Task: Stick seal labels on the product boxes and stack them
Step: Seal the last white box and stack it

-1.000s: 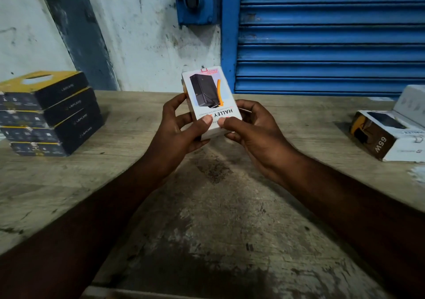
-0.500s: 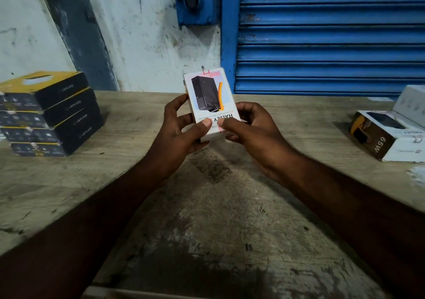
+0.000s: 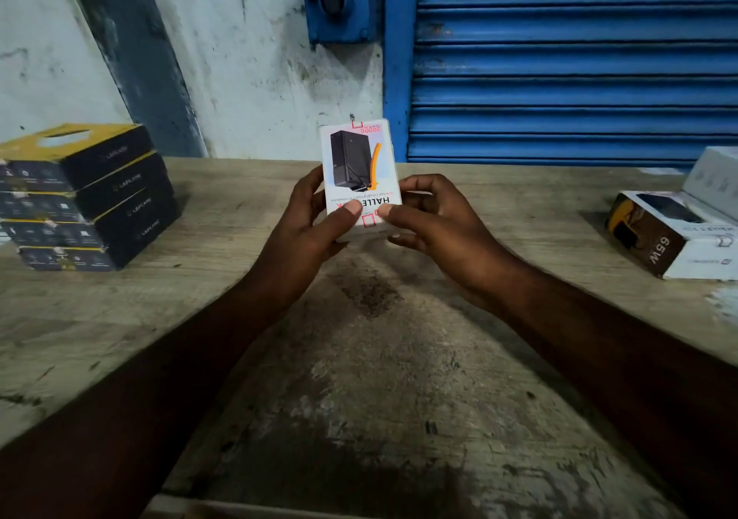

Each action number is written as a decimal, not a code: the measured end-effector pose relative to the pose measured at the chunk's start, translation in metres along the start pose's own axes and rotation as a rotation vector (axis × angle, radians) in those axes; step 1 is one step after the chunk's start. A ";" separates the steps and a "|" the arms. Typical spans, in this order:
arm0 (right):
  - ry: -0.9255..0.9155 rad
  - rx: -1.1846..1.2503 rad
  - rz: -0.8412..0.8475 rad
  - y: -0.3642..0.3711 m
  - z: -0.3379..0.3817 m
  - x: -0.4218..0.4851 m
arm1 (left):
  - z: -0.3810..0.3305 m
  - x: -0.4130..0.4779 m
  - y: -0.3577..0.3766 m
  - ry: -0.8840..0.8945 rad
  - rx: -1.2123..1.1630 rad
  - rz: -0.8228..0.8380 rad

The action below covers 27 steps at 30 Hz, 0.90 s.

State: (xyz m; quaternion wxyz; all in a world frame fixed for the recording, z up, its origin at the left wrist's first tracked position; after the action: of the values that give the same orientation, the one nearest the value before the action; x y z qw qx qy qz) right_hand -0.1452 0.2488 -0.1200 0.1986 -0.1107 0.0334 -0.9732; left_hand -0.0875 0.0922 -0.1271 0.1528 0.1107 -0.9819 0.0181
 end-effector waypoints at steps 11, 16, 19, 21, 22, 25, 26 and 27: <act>0.038 0.155 0.042 0.005 -0.005 0.004 | -0.008 -0.002 -0.001 0.112 0.184 -0.009; 0.030 0.054 0.042 0.005 -0.009 0.004 | -0.005 -0.002 -0.003 0.082 0.169 -0.039; 0.024 0.007 0.046 0.004 -0.009 0.004 | -0.006 -0.003 0.000 0.076 0.157 -0.031; 0.022 -0.023 0.050 0.005 -0.008 0.002 | -0.005 -0.004 0.002 0.073 0.151 -0.015; 0.019 -0.040 0.049 0.005 -0.008 0.002 | -0.004 -0.004 0.003 0.072 0.133 -0.007; 0.017 -0.093 0.025 0.003 -0.010 0.003 | -0.002 -0.004 0.005 0.061 0.067 0.015; 0.016 -0.111 0.019 0.002 -0.010 0.003 | -0.002 -0.005 0.007 0.059 0.065 0.019; 0.019 -0.122 0.016 0.002 -0.010 0.004 | -0.002 -0.005 0.007 0.056 0.062 0.023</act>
State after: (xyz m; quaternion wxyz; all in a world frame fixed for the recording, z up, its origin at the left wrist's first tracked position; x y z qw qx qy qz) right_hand -0.1503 0.2461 -0.1288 0.1987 -0.1132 0.0957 -0.9688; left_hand -0.0836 0.1006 -0.1265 0.1766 0.1035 -0.9774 0.0535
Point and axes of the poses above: each hand's wrist, its own x-axis towards the middle knuckle, its own y-axis out of the palm, z = x × y, the point moved 7 cm from there along x, towards the middle knuckle, and after that the axes turned 6 degrees about -x, right-handed, at the moved point
